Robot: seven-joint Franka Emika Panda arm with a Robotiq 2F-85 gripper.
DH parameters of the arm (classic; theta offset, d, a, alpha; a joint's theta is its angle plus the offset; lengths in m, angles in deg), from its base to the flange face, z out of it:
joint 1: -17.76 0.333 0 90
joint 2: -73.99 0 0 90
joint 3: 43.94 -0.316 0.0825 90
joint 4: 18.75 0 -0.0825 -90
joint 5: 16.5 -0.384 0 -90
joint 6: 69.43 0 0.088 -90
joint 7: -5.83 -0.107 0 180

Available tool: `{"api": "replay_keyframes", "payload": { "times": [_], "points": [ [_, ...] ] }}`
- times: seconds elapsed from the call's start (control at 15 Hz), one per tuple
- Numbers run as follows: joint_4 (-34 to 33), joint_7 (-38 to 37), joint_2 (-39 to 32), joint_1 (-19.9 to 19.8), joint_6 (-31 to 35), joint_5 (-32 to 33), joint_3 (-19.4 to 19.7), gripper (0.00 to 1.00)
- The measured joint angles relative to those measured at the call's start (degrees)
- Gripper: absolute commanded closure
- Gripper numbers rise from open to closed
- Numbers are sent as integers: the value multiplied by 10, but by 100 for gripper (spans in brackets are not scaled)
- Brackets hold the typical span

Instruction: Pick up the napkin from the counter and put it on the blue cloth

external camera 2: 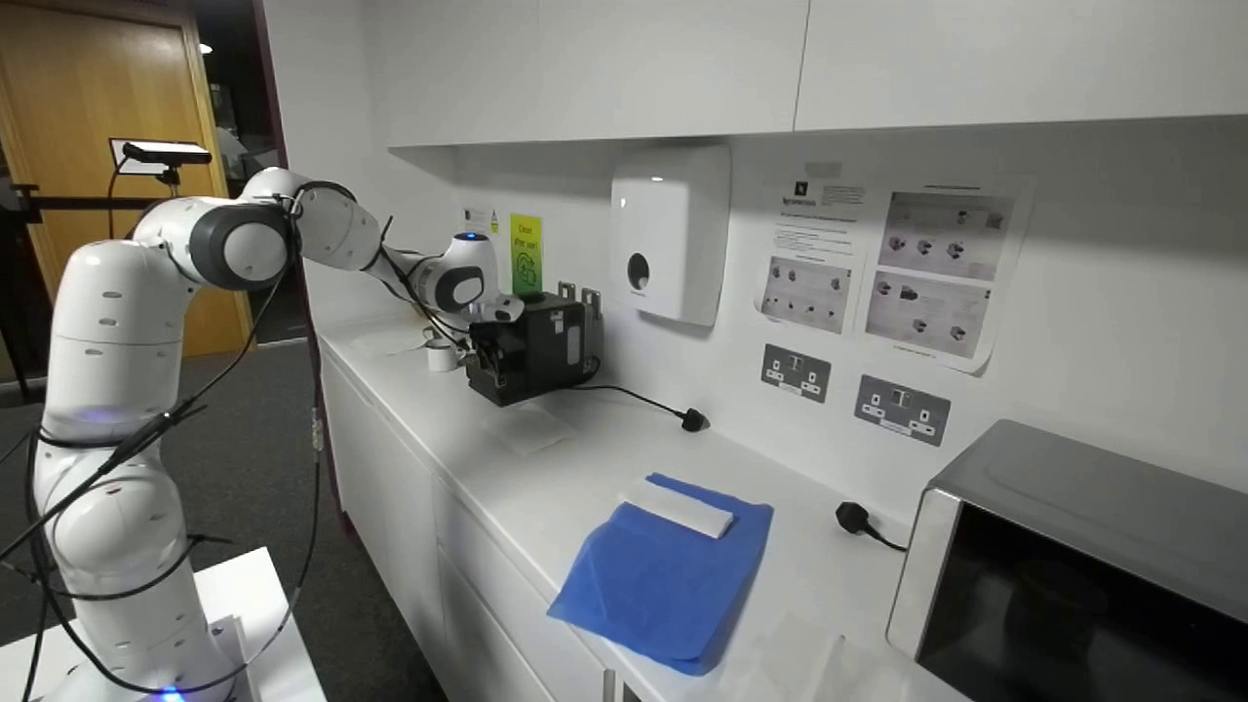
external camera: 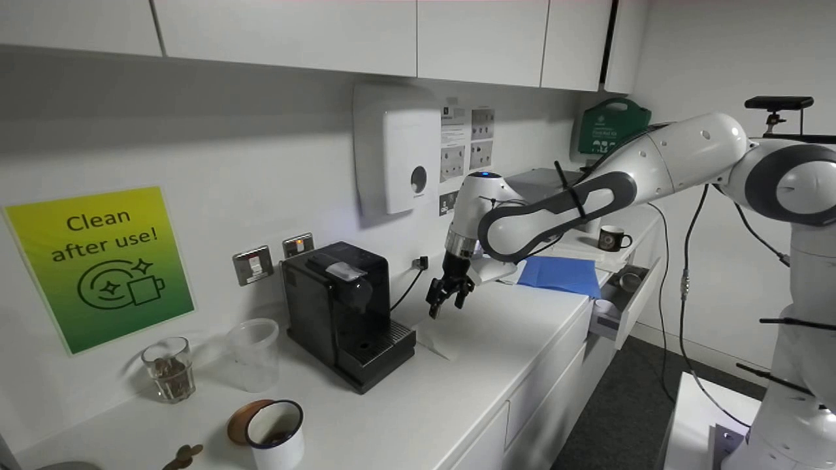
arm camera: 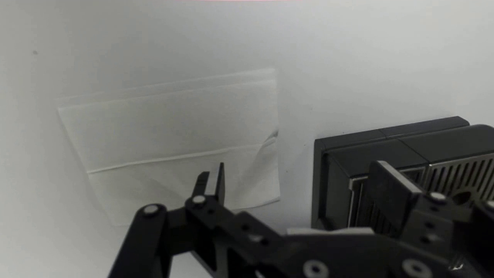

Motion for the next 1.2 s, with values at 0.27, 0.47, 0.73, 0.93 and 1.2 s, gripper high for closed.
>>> {"api": "replay_keyframes", "payload": {
  "times": [0.27,0.47,0.73,0.93,1.2],
  "points": [
    [-4,0,-2,3,0,-1,0,0],
    [-4,0,-7,12,0,-2,0,0],
    [-19,-17,-25,41,0,-2,-2,0],
    [-44,-36,-49,61,-3,0,-2,0],
    [-72,-51,-65,71,-31,1,4,0]
  ]
}}
